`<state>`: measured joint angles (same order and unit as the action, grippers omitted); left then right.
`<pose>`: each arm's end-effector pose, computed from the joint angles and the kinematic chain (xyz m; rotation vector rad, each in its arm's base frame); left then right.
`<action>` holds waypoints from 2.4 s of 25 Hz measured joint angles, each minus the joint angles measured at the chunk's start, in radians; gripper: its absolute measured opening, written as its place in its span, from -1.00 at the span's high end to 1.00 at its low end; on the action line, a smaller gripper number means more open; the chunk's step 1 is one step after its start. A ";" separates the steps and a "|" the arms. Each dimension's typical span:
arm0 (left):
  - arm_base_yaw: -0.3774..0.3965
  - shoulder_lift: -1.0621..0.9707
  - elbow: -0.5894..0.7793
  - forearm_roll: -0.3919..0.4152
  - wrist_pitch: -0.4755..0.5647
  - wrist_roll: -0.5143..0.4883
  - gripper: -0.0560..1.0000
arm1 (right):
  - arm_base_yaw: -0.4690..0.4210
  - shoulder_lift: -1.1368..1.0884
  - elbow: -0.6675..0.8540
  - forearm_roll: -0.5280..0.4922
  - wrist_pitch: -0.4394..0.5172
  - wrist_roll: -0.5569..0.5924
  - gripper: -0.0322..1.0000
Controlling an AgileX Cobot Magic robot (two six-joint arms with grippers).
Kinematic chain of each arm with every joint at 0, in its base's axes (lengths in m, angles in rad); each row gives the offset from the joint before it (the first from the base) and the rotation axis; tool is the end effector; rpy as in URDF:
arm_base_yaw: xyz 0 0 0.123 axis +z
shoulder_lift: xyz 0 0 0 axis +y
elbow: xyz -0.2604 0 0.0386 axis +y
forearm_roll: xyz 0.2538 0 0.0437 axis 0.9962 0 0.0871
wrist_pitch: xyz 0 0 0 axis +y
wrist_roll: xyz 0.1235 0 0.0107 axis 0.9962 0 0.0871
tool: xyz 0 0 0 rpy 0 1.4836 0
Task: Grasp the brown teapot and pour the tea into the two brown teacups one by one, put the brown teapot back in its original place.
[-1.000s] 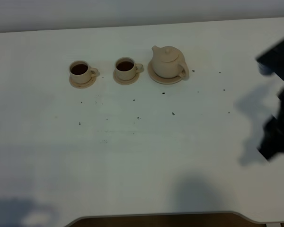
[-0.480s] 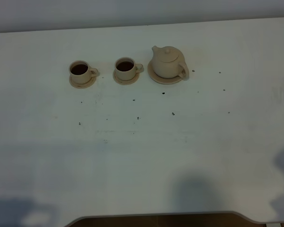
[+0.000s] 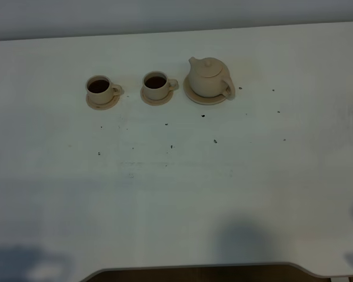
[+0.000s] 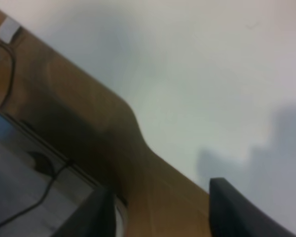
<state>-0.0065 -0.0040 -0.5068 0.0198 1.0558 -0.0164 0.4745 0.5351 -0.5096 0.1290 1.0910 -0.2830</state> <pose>0.0506 0.0018 0.2679 -0.0110 2.0284 0.0092 0.0952 0.0648 0.2208 -0.9296 2.4338 0.2392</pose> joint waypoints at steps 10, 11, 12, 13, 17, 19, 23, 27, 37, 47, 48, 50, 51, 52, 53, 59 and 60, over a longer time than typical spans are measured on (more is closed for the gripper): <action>0.000 0.000 0.000 0.000 0.000 0.000 0.20 | -0.142 -0.147 0.000 -0.037 0.002 0.006 0.07; 0.000 0.000 0.000 0.000 0.000 -0.001 0.20 | -0.174 -0.164 0.000 -0.037 0.002 0.006 0.07; 0.000 0.000 0.000 0.000 0.000 -0.001 0.20 | -0.200 -0.185 0.000 -0.037 0.002 0.006 0.07; 0.000 0.000 0.000 0.000 0.000 -0.001 0.20 | -0.232 -0.206 0.000 -0.037 0.002 0.006 0.07; 0.000 0.000 0.000 0.000 0.000 -0.001 0.20 | -0.345 -0.281 0.000 -0.037 0.002 0.008 0.07; 0.000 0.000 0.000 0.000 0.000 -0.001 0.20 | -0.395 -0.315 0.000 -0.037 0.002 0.008 0.07; 0.000 0.000 0.000 0.000 0.000 -0.001 0.20 | -0.481 -0.367 0.000 -0.037 0.002 0.008 0.07; 0.000 0.000 0.000 0.000 0.000 -0.001 0.20 | -0.520 -0.392 0.000 -0.037 0.003 0.008 0.07; 0.000 0.000 0.000 0.000 0.000 -0.001 0.20 | -0.520 -0.394 0.000 -0.025 0.003 0.007 0.07; 0.000 0.000 0.000 0.000 0.000 -0.001 0.20 | -0.499 -0.394 0.000 0.011 0.007 -0.025 0.07; 0.000 0.000 0.000 0.000 0.000 -0.001 0.20 | -0.499 -0.394 0.000 0.011 0.007 -0.025 0.07; 0.000 0.000 0.000 0.000 0.000 0.000 0.20 | -0.499 -0.394 0.000 0.011 0.007 -0.025 0.07; 0.000 0.000 0.000 0.000 0.000 0.000 0.20 | -0.499 -0.394 0.000 0.011 0.007 -0.025 0.07; 0.000 0.000 0.000 0.000 0.000 0.000 0.20 | -0.499 -0.394 0.000 0.011 0.007 -0.025 0.07; 0.000 0.000 0.000 0.000 0.000 0.000 0.20 | -0.499 -0.394 0.000 0.011 0.007 -0.026 0.07; 0.000 0.000 0.000 0.000 0.000 0.000 0.20 | -0.499 -0.394 0.000 0.011 0.007 -0.026 0.07; 0.000 0.000 0.000 0.000 0.000 0.000 0.20 | -0.499 -0.394 0.000 0.011 0.007 -0.026 0.07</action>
<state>-0.0065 -0.0040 -0.5068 0.0198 1.0558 -0.0164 -0.0245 0.1414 -0.5096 0.1404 1.0981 -0.3089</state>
